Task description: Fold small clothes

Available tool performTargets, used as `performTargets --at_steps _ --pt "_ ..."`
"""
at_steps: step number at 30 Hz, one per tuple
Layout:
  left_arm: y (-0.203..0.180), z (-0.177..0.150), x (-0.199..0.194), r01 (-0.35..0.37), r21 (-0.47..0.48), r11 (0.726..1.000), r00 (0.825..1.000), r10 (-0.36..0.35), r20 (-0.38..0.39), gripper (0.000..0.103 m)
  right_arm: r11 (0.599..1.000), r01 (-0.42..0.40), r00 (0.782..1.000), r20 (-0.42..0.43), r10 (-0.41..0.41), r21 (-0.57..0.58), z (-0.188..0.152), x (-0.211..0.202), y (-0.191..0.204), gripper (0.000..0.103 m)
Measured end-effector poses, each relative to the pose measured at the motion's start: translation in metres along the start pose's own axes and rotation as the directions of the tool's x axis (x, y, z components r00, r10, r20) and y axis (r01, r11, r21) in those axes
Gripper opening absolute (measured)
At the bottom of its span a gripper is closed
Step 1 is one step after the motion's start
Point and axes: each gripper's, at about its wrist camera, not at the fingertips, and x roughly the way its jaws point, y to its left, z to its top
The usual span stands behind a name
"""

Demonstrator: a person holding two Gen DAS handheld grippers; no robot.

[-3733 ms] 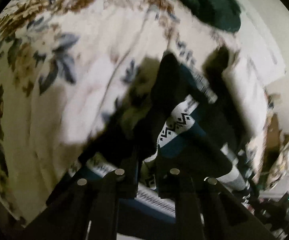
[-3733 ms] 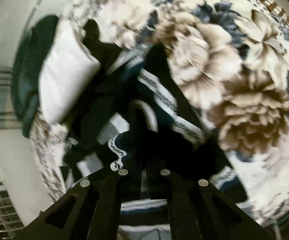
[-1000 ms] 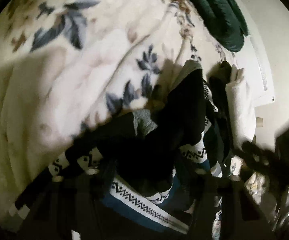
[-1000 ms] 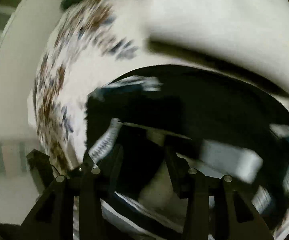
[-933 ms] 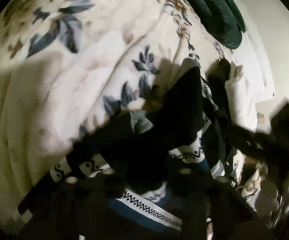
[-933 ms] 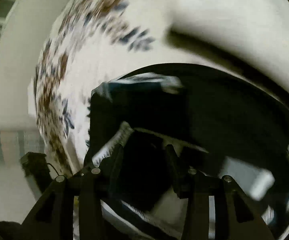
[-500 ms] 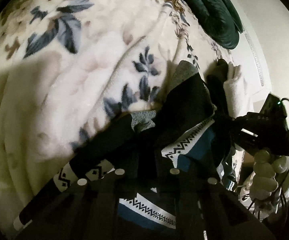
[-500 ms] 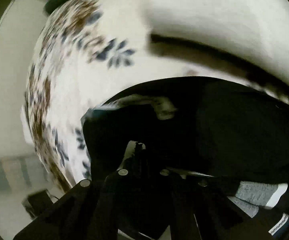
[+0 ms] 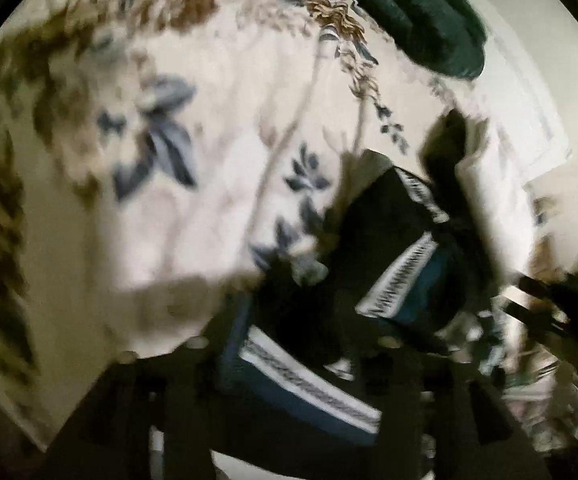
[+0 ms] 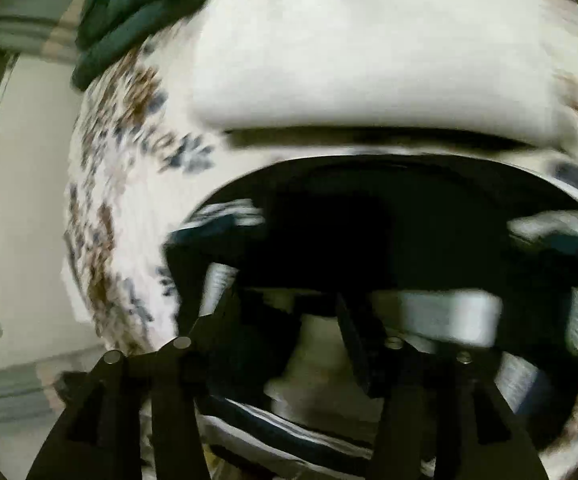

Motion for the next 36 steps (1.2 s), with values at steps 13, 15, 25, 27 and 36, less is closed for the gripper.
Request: performTargets --at_steps 13,15,25,27,36 --pt "-0.108 -0.006 0.060 -0.204 0.424 0.882 0.976 0.217 0.019 0.099 0.932 0.128 0.979 0.109 -0.174 0.338 -0.111 -0.051 -0.154 0.066" --pt "-0.118 -0.013 0.088 -0.214 0.472 0.855 0.968 0.249 -0.013 0.099 0.926 0.130 0.976 0.117 -0.182 0.354 -0.110 -0.047 -0.165 0.066" --pt "-0.103 0.006 0.131 -0.117 0.444 0.889 0.971 0.196 -0.137 0.103 0.918 0.156 0.963 0.150 -0.223 0.364 -0.084 -0.029 -0.188 0.064" --pt "-0.097 0.006 0.130 -0.096 0.431 0.897 0.978 0.166 -0.130 0.103 0.918 0.154 0.963 0.150 -0.222 0.365 -0.081 -0.028 -0.191 0.043" --pt "-0.109 0.020 0.072 -0.232 0.424 0.876 0.972 0.228 0.061 0.103 0.917 0.192 0.910 0.287 -0.300 0.349 -0.079 -0.063 -0.176 0.009"
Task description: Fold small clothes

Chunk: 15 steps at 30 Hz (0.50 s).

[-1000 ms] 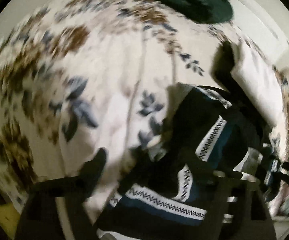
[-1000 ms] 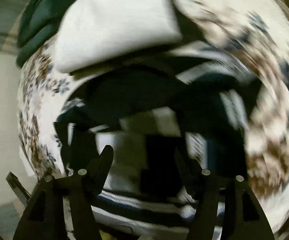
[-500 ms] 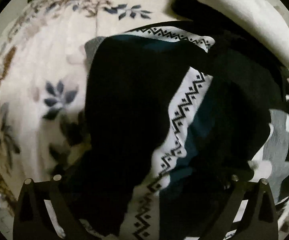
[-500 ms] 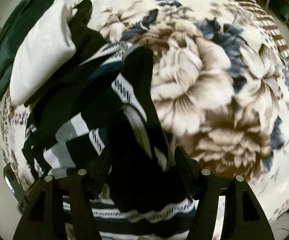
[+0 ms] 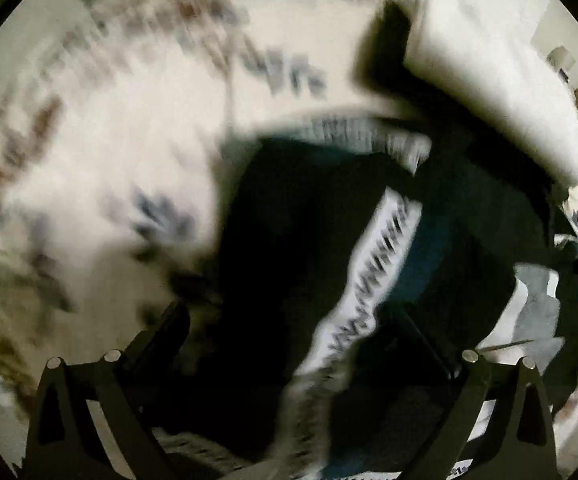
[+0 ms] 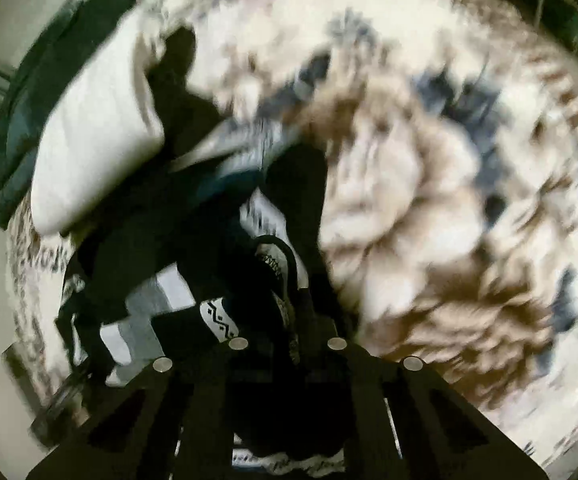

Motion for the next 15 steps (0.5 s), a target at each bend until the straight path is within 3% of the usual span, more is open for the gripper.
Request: performTargets --at_steps 2,4,8,11,15 --pt "0.000 0.000 -0.013 -0.073 0.006 0.997 0.997 0.072 0.019 0.103 0.999 0.018 0.997 -0.075 -0.021 -0.039 0.002 0.013 0.003 0.010" --pt "-0.004 -0.001 -0.016 -0.083 -0.008 0.996 0.996 0.084 0.008 0.103 0.999 0.025 0.988 -0.155 -0.031 -0.041 0.003 0.023 0.001 0.013" --pt "-0.035 -0.025 -0.029 -0.082 0.067 0.994 0.997 0.083 0.000 0.103 0.998 0.021 0.988 -0.151 -0.029 -0.057 0.003 -0.002 -0.004 0.053" --pt "-0.058 -0.047 -0.045 -0.069 0.128 0.989 0.997 0.073 -0.023 0.103 1.000 -0.002 0.990 -0.144 -0.001 -0.023 -0.004 -0.033 -0.020 0.069" --pt "-0.091 -0.082 -0.060 -0.028 0.170 0.985 0.996 0.042 -0.076 0.103 0.999 -0.041 0.990 -0.132 0.043 0.021 -0.023 -0.058 -0.056 0.077"
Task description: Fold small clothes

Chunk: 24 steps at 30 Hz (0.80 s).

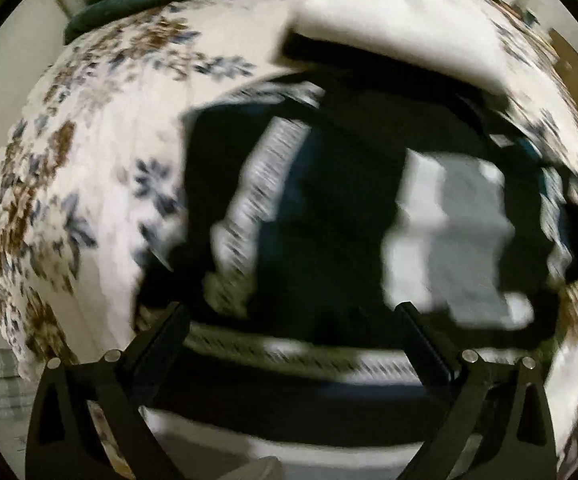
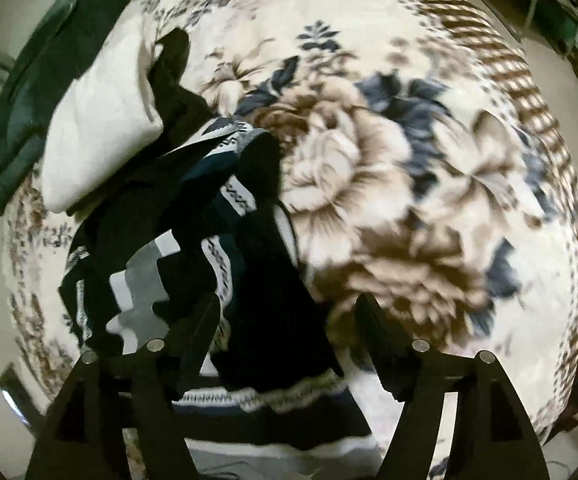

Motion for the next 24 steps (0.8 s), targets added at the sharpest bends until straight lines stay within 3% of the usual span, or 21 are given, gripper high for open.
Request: performTargets --at_steps 8,13,19,24 --pt "-0.089 -0.067 -0.021 -0.017 0.003 1.000 0.999 0.017 -0.052 0.103 0.997 -0.073 0.989 -0.130 0.074 0.012 -0.026 0.008 -0.095 0.077" --pt "-0.153 -0.110 -0.027 -0.016 -0.006 1.000 0.993 0.015 -0.118 0.103 0.991 -0.112 0.972 -0.218 0.092 -0.080 -0.021 0.017 -0.136 0.077" --pt "-0.218 -0.165 -0.010 0.030 0.042 0.999 0.977 -0.020 -0.214 0.103 0.977 -0.180 0.950 -0.277 0.142 -0.115 0.001 0.025 -0.166 0.077" --pt "-0.253 -0.205 0.023 0.021 0.092 0.995 0.962 0.005 -0.274 0.103 0.957 -0.268 0.935 -0.270 0.232 -0.107 0.041 0.030 -0.164 0.077"
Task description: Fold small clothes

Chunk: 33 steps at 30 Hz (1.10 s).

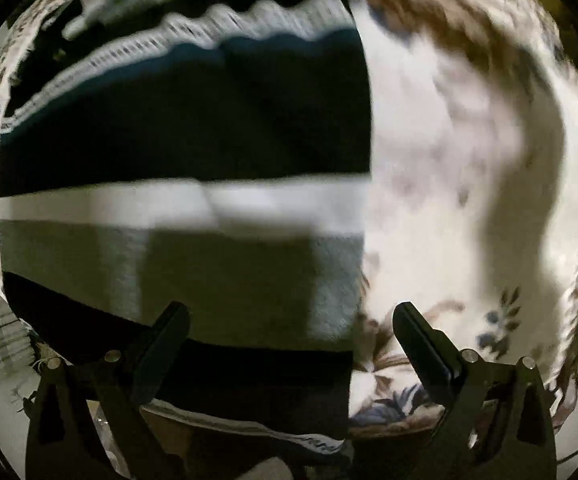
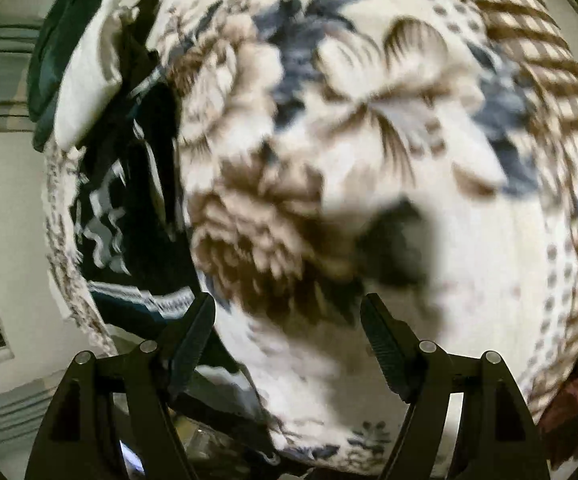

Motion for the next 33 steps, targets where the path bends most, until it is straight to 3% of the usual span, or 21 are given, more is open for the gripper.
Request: performTargets --at_steps 4,7,9,11,13,14,17,21,22,24,27,33 --pt "-0.015 -0.007 0.018 -0.032 0.027 0.999 0.999 0.032 0.008 0.099 0.992 -0.125 0.992 0.019 0.125 0.004 0.048 0.009 0.006 0.077" --pt "-0.021 -0.009 0.021 -0.053 0.049 0.997 0.998 0.051 0.037 0.086 0.978 -0.205 0.979 0.017 0.205 0.020 0.086 0.026 0.015 0.077" --pt "-0.023 -0.011 0.025 -0.055 0.049 0.997 0.998 0.053 0.042 0.067 0.970 -0.241 0.970 0.003 0.241 0.027 0.104 0.037 0.022 0.077" --pt "-0.023 -0.015 0.029 -0.057 0.047 0.997 0.996 0.054 0.066 0.058 0.957 -0.289 0.956 -0.031 0.290 0.038 0.126 0.056 0.033 0.077" --pt "-0.023 -0.020 0.025 -0.071 0.043 0.997 0.992 0.066 0.109 0.030 0.944 -0.326 0.942 -0.061 0.329 0.047 0.139 0.070 0.042 0.077" --pt "-0.023 -0.021 0.021 -0.092 0.038 0.995 0.988 0.086 0.128 0.007 0.938 -0.342 0.935 -0.083 0.346 0.052 0.146 0.080 0.048 0.077" --pt "-0.013 -0.027 0.010 -0.054 -0.013 0.998 0.986 0.056 0.157 0.006 0.931 -0.361 0.920 -0.145 0.364 0.048 0.157 0.104 0.064 0.077" --pt "-0.004 -0.034 -0.011 -0.040 -0.047 0.998 0.979 0.049 0.198 0.006 0.936 -0.349 0.916 -0.195 0.349 0.036 0.158 0.127 0.084 0.075" --pt "0.000 -0.037 -0.020 -0.027 -0.061 0.998 0.977 0.040 0.208 0.006 0.940 -0.339 0.920 -0.198 0.337 0.027 0.158 0.131 0.090 0.071" --pt "0.008 -0.039 -0.035 -0.022 -0.082 0.996 0.972 0.041 0.230 0.006 0.947 -0.320 0.925 -0.214 0.315 0.012 0.156 0.136 0.099 0.044" --pt "0.018 -0.044 -0.057 -0.015 -0.128 0.992 0.966 0.047 0.255 0.006 0.969 -0.247 0.949 -0.209 0.236 -0.025 0.151 0.138 0.115 0.015" --pt "0.062 -0.059 -0.104 0.046 -0.235 0.971 0.949 0.031 0.313 0.005 0.988 -0.140 0.978 -0.165 0.129 -0.058 0.137 0.113 0.159 0.012"
